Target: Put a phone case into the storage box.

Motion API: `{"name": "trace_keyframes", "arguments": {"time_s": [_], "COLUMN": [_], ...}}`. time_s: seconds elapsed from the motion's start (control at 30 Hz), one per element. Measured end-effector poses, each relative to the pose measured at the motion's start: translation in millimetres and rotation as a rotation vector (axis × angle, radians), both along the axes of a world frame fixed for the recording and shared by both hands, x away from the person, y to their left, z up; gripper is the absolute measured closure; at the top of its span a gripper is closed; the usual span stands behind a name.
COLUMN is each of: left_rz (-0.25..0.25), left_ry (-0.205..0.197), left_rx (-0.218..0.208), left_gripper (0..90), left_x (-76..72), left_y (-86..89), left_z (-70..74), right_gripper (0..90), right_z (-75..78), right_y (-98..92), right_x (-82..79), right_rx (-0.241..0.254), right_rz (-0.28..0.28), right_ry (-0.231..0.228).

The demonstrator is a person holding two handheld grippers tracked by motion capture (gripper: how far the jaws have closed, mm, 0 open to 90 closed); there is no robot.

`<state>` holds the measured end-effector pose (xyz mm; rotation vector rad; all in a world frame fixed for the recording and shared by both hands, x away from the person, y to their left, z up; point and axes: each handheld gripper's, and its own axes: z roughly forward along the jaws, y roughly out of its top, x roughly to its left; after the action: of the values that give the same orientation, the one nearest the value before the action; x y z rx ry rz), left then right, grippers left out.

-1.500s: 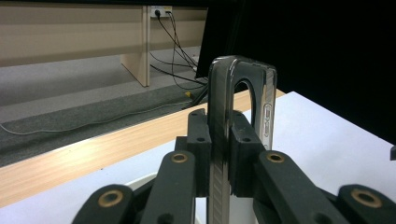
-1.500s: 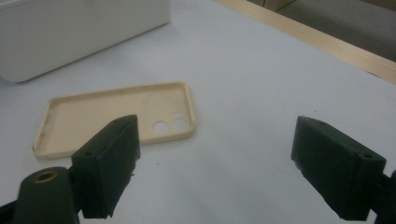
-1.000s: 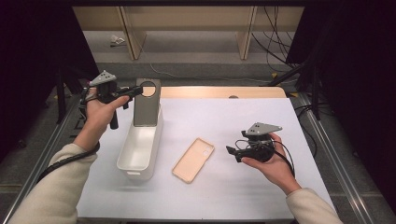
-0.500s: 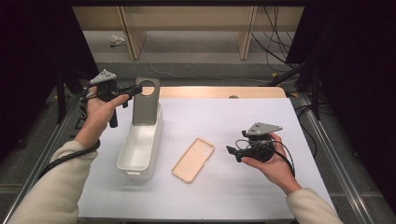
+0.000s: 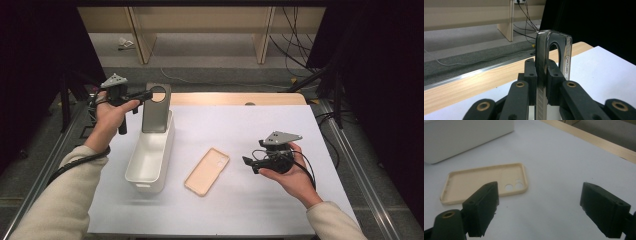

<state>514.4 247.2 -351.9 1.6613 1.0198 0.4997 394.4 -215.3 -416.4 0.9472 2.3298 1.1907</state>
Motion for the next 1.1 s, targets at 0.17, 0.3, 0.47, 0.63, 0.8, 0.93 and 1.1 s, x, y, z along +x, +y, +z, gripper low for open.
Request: {"name": "trace_keyframes", "arguments": {"time_s": [0.17, 0.3, 0.47, 0.63, 0.8, 0.93, 1.1], "left_rz": [0.002, -0.003, -0.005, -0.006, -0.008, -0.004, 0.002], "left_ry": [0.004, 0.007, 0.01, 0.014, 0.02, 0.026, 0.037], "left_rx": [-0.001, 0.001, 0.001, 0.003, 0.011, 0.011, 0.016], "left_gripper": [80.8, 80.8, 80.8, 80.8, 80.8, 80.8, 80.8], "left_x": [4.0, 7.3, 10.5, 14.6, 18.0, 20.6, 23.1], "left_y": [-2.0, -3.8, -4.8, -4.6, -5.1, -5.0, -4.8], "left_z": [-3.1, -6.2, -9.4, -12.5, -15.9, -19.6, -25.2], "right_gripper": [16.3, 16.3, 16.3, 16.3, 16.3, 16.3, 16.3], "right_z": [-0.2, -0.4, -0.6, -0.6, -1.2, -1.2, -1.5], "right_y": [-0.1, 0.0, -0.4, -0.2, -0.1, 0.0, -0.2], "right_x": [0.2, 0.1, 0.4, 0.3, 0.8, 0.7, 1.1], "right_rx": [0.0, 0.001, 0.0, 0.0, 0.0, 0.0, 0.0], "right_rz": [-0.002, 0.0, -0.001, 0.0, 0.0, 0.001, 0.0], "right_ry": [0.001, 0.0, 0.002, 0.002, 0.003, 0.004, 0.004]}}
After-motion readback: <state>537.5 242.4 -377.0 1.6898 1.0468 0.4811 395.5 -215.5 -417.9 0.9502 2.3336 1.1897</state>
